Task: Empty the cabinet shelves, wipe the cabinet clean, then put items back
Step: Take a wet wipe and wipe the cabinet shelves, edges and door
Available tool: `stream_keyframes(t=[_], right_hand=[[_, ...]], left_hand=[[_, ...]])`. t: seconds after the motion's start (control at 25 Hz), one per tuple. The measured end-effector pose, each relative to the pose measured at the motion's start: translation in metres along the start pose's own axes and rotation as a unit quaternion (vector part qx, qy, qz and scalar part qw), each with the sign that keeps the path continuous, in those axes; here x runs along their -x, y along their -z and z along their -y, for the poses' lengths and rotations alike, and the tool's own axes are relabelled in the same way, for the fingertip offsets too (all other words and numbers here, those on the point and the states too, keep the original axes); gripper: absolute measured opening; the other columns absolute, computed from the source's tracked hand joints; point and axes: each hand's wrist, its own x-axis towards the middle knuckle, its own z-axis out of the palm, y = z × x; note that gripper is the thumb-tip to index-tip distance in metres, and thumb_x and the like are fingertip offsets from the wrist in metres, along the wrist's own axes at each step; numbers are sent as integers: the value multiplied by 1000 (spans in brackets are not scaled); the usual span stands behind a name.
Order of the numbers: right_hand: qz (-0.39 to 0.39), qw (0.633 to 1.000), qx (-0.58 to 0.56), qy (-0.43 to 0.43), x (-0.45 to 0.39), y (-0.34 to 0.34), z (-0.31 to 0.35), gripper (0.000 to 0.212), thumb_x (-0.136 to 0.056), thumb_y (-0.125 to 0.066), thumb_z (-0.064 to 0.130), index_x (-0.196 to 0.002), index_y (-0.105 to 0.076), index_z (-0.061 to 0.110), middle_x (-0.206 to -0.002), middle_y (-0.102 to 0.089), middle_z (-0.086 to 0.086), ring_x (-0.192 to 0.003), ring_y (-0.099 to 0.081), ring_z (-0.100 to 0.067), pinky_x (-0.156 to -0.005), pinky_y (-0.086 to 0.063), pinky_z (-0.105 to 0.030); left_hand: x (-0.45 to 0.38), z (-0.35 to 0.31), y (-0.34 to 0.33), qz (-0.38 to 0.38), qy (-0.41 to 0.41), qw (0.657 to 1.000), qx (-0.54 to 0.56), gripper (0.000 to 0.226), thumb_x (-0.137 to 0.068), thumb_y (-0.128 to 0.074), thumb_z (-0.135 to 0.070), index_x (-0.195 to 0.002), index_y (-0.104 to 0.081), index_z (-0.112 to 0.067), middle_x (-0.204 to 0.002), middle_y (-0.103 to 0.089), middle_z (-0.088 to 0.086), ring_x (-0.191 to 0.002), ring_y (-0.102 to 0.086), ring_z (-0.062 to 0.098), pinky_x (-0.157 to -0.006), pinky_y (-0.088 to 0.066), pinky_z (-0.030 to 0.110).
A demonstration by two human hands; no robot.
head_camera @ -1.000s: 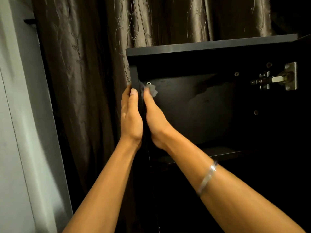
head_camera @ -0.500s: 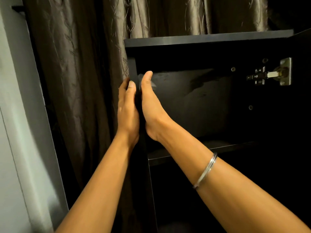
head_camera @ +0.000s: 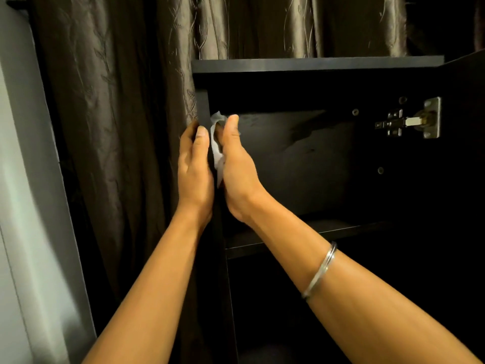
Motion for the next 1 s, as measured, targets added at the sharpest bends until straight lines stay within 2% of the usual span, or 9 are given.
stream_keyframes(t=[0.12, 0.16, 0.24, 0.36, 0.44, 0.56, 0.76, 0.84, 1.0], right_hand=[[-120, 983, -135, 13, -12, 24, -10, 41, -105, -37, 39, -113, -66, 11, -110, -71, -3, -112, -64, -17, -104, -47, -34], [-159, 981, -103, 48, -12, 40, -8, 34, -102, -42, 36, -109, -66, 12, -104, -71, -1, -106, -65, -16, -100, -48, -35], [-202, 949, 193, 145, -18, 76, -9, 29, -98, -46, 36, -110, -62, 16, -102, -68, 1, -100, -64, -16, -94, -50, -40], [-214, 723, 631, 184, -41, 130, -14, 55, -99, -36, 45, -143, -42, 11, -145, -46, -16, -138, -38, -30, -116, -28, -45], [-221, 649, 712, 153, -54, 146, -14, 65, -102, -30, 48, -150, -31, 5, -156, -29, -21, -148, -19, -34, -123, -9, -45], [-192, 627, 741, 145, -70, 131, -19, 67, -101, -28, 52, -142, -46, 1, -148, -41, -27, -144, -26, -40, -123, -4, -47], [85, 515, 810, 268, -63, 96, -43, 67, -100, -22, 50, -151, -33, 8, -157, -32, -17, -149, -19, -32, -124, -3, -45], [26, 503, 817, 279, -66, 119, -33, 61, -102, -29, 48, -148, -40, 9, -152, -42, -16, -145, -29, -32, -123, -6, -46], [-295, 560, 768, 99, -75, 164, -8, 78, -97, -15, 58, -141, -47, 2, -144, -46, -26, -140, -34, -39, -121, -10, -54]], left_hand=[[10, 2, 0, -23, -35, 997, -64, 41, -105, -45, -36, -142, -47, -20, -140, -55, -2, -123, -52, -2, -99, -40, 8], [13, 5, 0, -18, -48, 994, -93, 41, -103, -50, -38, -141, -48, -24, -138, -55, -3, -122, -52, -1, -100, -41, 11], [14, 10, 2, -4, -69, 986, -154, 48, -93, -59, -40, -138, -48, -30, -135, -56, -7, -123, -54, 3, -106, -46, 27], [11, 13, 2, 2, -58, 981, -183, 64, -83, -62, -33, -144, -41, -36, -134, -55, -12, -125, -53, 7, -106, -48, 39], [11, 15, 2, 7, -51, 985, -165, 64, -84, -60, -35, -145, -40, -38, -136, -53, -14, -127, -52, 7, -108, -47, 40], [14, 15, 3, 7, -58, 983, -171, 62, -86, -59, -40, -145, -41, -37, -137, -52, -15, -129, -50, 7, -110, -43, 41], [12, 15, 3, 9, -67, 983, -168, 63, -84, -59, -36, -145, -43, -32, -139, -53, -10, -128, -51, 6, -109, -45, 37], [12, 15, 3, 7, -68, 984, -165, 63, -84, -59, -36, -144, -42, -35, -139, -52, -12, -128, -51, 6, -110, -44, 38], [14, 17, 2, -1, -69, 985, -158, 63, -84, -60, -37, -144, -41, -38, -138, -53, -15, -129, -50, 7, -111, -43, 41]])
